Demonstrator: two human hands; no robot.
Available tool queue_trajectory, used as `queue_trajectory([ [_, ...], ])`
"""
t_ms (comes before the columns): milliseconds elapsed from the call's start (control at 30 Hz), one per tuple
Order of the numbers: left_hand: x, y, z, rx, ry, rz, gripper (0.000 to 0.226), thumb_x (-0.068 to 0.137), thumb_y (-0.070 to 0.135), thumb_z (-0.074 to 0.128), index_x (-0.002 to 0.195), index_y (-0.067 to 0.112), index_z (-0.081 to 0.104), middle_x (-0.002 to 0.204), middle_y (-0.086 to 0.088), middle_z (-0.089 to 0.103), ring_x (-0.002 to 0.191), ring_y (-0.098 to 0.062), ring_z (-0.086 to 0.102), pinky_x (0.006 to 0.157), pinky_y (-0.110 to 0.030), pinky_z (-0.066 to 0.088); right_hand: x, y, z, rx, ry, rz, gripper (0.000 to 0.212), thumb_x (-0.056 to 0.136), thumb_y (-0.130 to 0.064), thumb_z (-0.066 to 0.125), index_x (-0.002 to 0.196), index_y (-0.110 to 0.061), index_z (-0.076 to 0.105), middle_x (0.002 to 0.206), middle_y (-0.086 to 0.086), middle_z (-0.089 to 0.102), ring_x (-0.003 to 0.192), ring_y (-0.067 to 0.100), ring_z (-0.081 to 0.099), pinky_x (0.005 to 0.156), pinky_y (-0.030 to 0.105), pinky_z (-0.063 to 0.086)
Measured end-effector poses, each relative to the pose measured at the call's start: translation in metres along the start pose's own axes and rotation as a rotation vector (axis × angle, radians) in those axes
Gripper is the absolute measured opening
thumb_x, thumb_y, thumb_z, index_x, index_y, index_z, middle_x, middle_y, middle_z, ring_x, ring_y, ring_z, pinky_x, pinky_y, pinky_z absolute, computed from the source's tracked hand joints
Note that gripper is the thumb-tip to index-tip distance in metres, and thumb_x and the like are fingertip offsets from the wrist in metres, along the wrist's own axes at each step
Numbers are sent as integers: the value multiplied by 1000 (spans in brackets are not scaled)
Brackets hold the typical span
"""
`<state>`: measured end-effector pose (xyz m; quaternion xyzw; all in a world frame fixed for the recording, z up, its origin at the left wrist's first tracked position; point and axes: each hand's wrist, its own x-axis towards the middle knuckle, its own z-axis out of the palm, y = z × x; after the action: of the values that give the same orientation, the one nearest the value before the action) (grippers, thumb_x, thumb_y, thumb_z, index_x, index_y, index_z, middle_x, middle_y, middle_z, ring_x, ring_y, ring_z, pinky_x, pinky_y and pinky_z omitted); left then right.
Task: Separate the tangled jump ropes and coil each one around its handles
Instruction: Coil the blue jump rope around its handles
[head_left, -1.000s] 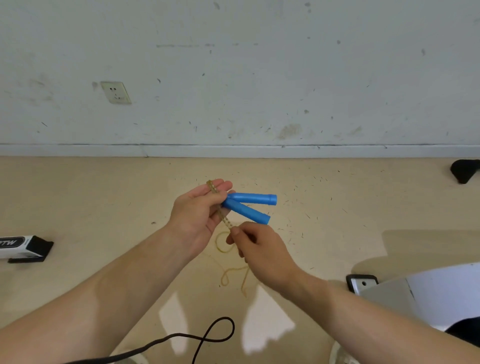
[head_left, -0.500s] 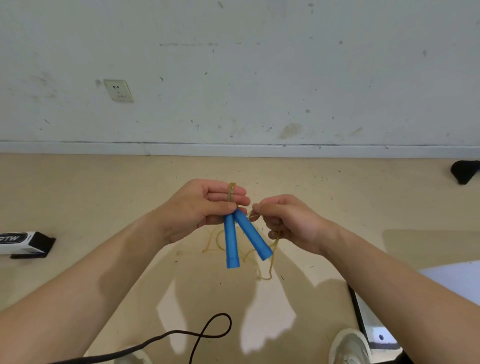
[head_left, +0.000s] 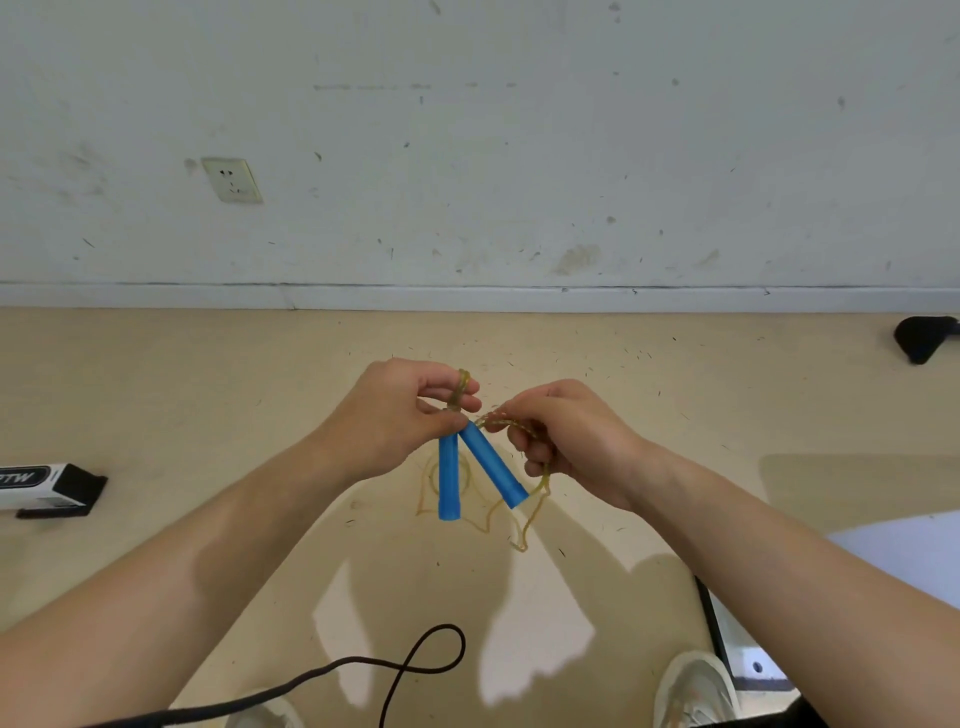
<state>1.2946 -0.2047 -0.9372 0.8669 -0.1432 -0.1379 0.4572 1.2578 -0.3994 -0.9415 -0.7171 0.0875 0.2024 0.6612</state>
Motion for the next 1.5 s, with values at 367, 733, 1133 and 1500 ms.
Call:
queue_trajectory([
  [367,-4,-6,34,-32,458,74,24,82,0,76,98,18,73,88,13,70,79,-1,70,76,-12,55,-22,14,47,-51,103,-50,27,104,-21,39,127,-26,53,79,6,71,49,17,60,53,29,55],
  [733,5,-10,27,-745,451,-454,20,86,8,76,105,8,68,100,-10,75,86,-20,75,75,-31,60,-10,48,51,-1014,139,-358,75,97,-6,38,160,-24,0,93,-3,40,74,22,49,58,38,41],
  [1133,7,-3,30,-863,550,-461,30,78,-3,79,101,6,64,100,-10,71,75,-19,69,75,-32,60,-29,51,70,-803,100,-446,63,102,-24,42,156,-16,12,118,0,48,89,19,53,70,34,40],
  [1500,-3,6,-4,-934,113,-381,29,86,-1,70,114,1,64,94,-9,72,92,-25,74,70,-27,62,8,42,2,-320,-45,-119,21,97,-22,59,78,-20,69,57,-14,48,56,5,41,60,22,36],
])
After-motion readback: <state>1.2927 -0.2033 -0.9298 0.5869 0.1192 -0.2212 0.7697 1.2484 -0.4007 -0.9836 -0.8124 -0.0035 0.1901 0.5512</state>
